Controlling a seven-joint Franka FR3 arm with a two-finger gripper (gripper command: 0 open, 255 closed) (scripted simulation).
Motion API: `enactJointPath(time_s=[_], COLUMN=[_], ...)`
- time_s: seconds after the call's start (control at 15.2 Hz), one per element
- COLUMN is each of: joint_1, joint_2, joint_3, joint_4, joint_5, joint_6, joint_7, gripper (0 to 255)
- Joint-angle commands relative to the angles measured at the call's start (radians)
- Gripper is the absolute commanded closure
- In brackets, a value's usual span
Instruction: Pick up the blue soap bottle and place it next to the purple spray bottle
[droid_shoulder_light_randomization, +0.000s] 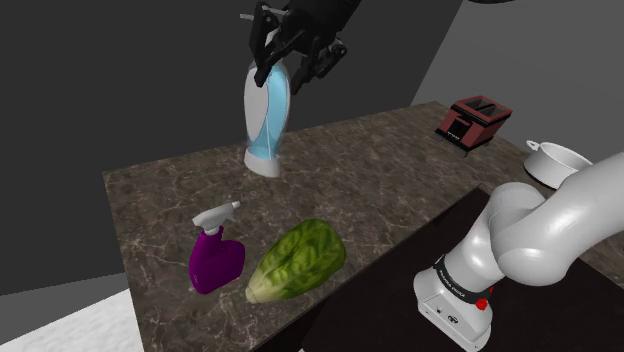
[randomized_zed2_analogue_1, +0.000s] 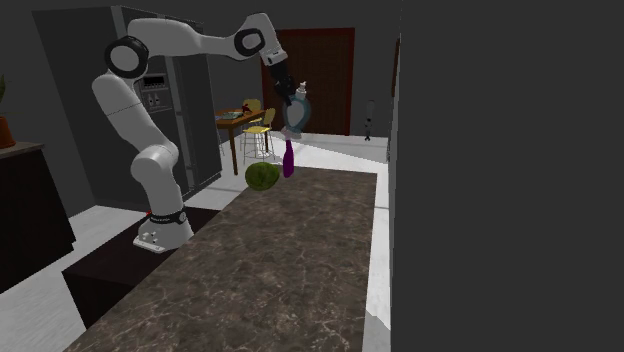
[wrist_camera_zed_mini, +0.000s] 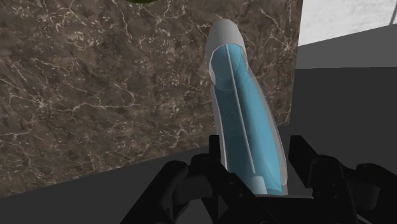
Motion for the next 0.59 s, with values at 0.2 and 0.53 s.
enactJointPath(time_s=[0.2,0.53], joint_1=[0.003,0.005], joint_2=[-0.014,-0.019], joint_3=[0.000,0.004], joint_4=[-0.078,-0.150], joint_5=[0.005,0.007], joint_6=[0.066,0.132], joint_7=[-0.001,0.002], gripper=[255,255])
